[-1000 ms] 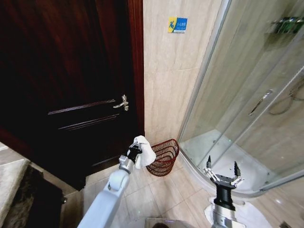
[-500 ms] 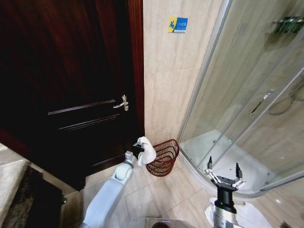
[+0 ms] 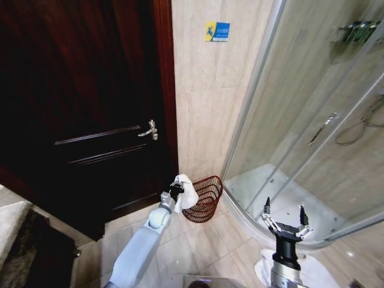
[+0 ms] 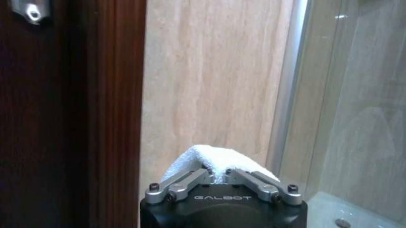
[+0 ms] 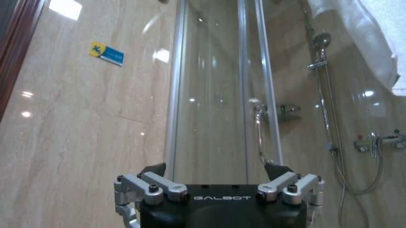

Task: Discard the used towel into the hamper.

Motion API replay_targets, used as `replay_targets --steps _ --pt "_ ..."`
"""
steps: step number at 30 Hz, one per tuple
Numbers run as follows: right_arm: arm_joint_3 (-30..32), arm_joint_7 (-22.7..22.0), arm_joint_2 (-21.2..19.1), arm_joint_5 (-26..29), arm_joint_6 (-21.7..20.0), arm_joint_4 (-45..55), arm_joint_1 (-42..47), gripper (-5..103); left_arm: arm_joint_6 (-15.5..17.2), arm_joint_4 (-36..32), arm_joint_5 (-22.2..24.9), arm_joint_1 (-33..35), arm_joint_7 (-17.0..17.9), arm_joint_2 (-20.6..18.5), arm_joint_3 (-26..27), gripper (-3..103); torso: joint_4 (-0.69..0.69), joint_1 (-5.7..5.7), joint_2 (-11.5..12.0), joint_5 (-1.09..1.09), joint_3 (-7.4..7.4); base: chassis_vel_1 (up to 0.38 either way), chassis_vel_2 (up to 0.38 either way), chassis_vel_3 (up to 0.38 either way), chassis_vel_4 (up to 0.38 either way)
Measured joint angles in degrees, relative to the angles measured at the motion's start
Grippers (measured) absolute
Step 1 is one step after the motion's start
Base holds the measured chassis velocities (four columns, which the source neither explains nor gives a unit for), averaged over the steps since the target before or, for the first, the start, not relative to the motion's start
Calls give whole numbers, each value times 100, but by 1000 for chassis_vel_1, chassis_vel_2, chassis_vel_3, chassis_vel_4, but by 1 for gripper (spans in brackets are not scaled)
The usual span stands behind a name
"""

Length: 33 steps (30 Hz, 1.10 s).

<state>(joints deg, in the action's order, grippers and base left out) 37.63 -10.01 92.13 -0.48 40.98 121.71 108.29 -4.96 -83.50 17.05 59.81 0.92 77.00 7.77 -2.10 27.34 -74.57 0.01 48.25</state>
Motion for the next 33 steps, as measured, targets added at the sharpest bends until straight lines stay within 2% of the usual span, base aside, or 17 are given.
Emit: replay_targets --steps 18,26,29,33 --pt "9 90 0 68 62 -76 -5 100 -59 433 9 -259 91 171 -341 1 0 0 0 -1 0 -19 -19 28 16" --pt "10 157 0 67 80 -110 -42 100 -143 716 34 -415 128 239 -441 1 0 2 0 -1 0 -197 -112 187 96" --pt "12 389 -1 79 298 -187 -114 100 -207 842 50 -477 195 273 -478 1 1 4 0 1 1 -252 -161 233 174" --pt "7 490 -1 33 384 -231 -152 100 -261 987 82 -531 334 313 -530 1 1 4 0 -1 1 -175 -131 152 106"
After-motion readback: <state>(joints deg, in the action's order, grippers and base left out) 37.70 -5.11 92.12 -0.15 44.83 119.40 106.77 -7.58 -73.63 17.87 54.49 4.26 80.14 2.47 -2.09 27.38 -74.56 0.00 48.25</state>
